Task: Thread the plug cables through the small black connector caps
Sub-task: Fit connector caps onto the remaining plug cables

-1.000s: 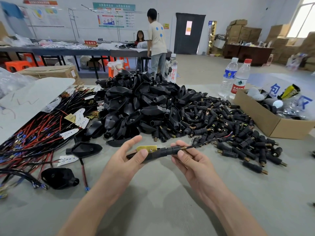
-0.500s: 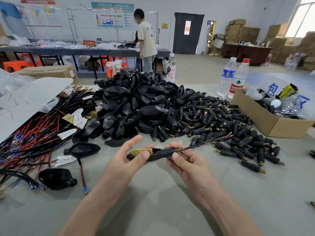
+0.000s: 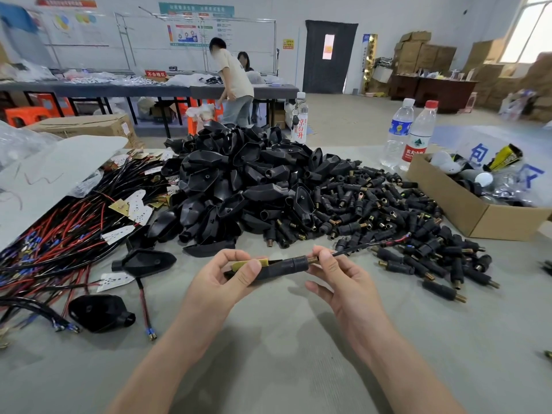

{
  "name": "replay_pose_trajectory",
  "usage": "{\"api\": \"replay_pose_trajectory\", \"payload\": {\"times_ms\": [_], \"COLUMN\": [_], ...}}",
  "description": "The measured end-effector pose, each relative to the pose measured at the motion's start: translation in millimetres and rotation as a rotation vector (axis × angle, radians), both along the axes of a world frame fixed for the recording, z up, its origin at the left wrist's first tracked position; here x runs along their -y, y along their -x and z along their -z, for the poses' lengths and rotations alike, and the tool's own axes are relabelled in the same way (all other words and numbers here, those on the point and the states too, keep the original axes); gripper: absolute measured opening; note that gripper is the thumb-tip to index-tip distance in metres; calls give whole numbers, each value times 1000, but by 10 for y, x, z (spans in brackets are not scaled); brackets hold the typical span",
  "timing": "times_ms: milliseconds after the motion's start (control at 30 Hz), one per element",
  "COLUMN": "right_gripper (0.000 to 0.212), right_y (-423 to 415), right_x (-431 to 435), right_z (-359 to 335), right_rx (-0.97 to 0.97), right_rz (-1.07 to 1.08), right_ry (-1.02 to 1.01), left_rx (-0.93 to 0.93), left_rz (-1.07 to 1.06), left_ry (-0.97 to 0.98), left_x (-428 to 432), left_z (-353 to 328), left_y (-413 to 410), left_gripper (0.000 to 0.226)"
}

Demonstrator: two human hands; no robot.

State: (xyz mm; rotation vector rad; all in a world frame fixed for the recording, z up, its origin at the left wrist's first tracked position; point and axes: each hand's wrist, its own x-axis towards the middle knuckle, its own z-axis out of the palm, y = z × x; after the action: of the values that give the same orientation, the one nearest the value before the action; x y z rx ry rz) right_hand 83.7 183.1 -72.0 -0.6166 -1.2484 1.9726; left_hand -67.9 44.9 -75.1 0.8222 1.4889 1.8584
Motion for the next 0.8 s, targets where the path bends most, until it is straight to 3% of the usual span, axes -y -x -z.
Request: {"api": "replay_pose_trajectory", "payload": {"times_ms": [200, 333, 533, 800], "right_gripper": [33, 29, 23, 28], "right_y": [10, 7, 21, -6], "right_x": [-25, -31, -17, -62], "right_z": [16, 22, 27, 23], "right_rx": [-4, -8, -9, -21], "right_rz": [68, 89, 124, 200], "right_ry": [-18, -14, -39, -28], "left_rx": [14, 28, 22, 17], "left_rz": [20, 13, 14, -5], "left_ry": [-6, -20, -18, -26], "left_x": [-12, -25, -29, -25], "left_z": [-20, -51, -52, -61], "left_y": [-40, -62, -61, -36], "left_gripper": [29, 44, 49, 52]}}
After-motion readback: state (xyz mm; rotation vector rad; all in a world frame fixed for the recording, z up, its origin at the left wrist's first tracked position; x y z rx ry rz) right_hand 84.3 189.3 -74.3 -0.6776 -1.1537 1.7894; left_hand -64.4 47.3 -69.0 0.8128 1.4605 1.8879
